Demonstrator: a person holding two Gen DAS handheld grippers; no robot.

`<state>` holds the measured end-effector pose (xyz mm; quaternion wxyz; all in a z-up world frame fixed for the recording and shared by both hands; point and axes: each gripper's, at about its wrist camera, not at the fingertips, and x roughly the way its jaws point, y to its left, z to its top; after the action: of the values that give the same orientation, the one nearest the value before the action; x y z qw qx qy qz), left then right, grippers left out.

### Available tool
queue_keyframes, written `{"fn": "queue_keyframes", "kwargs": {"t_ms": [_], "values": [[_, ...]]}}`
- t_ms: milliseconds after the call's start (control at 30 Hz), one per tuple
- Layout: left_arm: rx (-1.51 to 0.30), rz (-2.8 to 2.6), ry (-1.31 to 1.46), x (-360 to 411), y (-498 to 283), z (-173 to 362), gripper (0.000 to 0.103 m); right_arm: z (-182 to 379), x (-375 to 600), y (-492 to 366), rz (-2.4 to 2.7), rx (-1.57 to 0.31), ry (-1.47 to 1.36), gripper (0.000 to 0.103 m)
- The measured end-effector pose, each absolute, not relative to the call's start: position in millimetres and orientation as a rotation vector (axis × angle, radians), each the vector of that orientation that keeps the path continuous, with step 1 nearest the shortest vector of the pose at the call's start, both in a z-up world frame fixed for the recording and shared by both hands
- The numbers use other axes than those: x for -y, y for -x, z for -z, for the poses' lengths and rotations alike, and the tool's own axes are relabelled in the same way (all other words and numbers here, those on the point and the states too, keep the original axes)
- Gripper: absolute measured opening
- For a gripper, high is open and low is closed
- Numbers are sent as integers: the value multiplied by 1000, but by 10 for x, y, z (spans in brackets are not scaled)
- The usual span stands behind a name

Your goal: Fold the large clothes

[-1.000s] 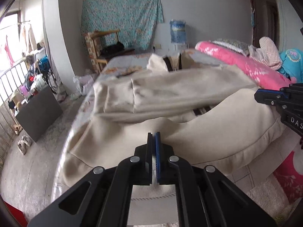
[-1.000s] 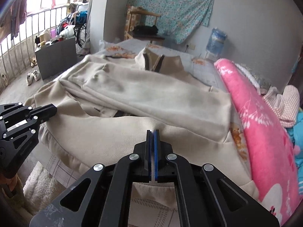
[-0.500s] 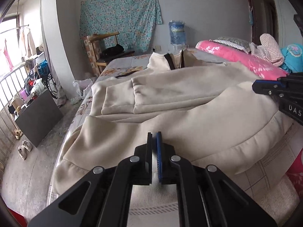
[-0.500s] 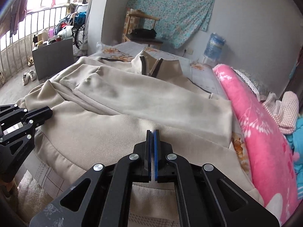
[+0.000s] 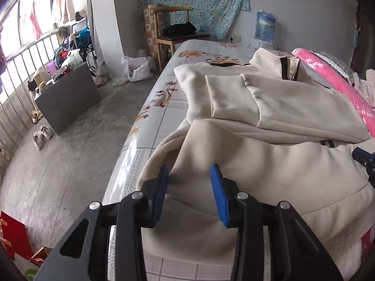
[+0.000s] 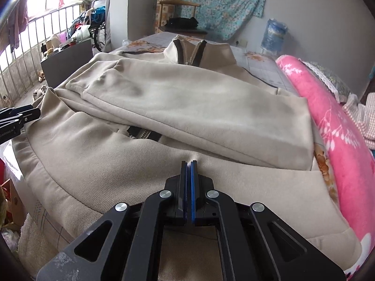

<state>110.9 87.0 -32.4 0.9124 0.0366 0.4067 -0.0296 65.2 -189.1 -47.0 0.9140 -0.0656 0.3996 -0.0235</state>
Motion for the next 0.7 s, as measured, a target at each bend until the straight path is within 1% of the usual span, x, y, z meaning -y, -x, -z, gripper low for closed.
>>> {"fn": "queue_keyframes", "kwargs": {"t_ms": [100,133,167,200,233,367,433,600,700], "values": [[-841,51,-80,-924,-1126,384,37,487,1887,-643,46,-820,132,0],[-837,49,-67,-944,-1121,386,35,495,1893,-643,45,-820,129,0],[-828,46,-60,-956,-1112,386,30,498,1899,-639,41,-822,122,0],[-814,27,-70,-961,-1102,380,11,494,1905,-633,38,-823,116,0],[-809,22,-76,-971,-1107,362,5,473,1911,-630,34,-820,112,0],[-697,1,-43,-1048,-949,74,4,141,1887,-527,52,-715,138,0],[-676,-17,-61,-1056,-927,57,4,70,1862,-526,67,-686,158,0],[-740,-31,-90,-1038,-1062,360,5,456,1895,-757,56,-795,144,0],[-735,-37,-123,-999,-1054,396,5,471,1912,-712,46,-807,129,2]]}}
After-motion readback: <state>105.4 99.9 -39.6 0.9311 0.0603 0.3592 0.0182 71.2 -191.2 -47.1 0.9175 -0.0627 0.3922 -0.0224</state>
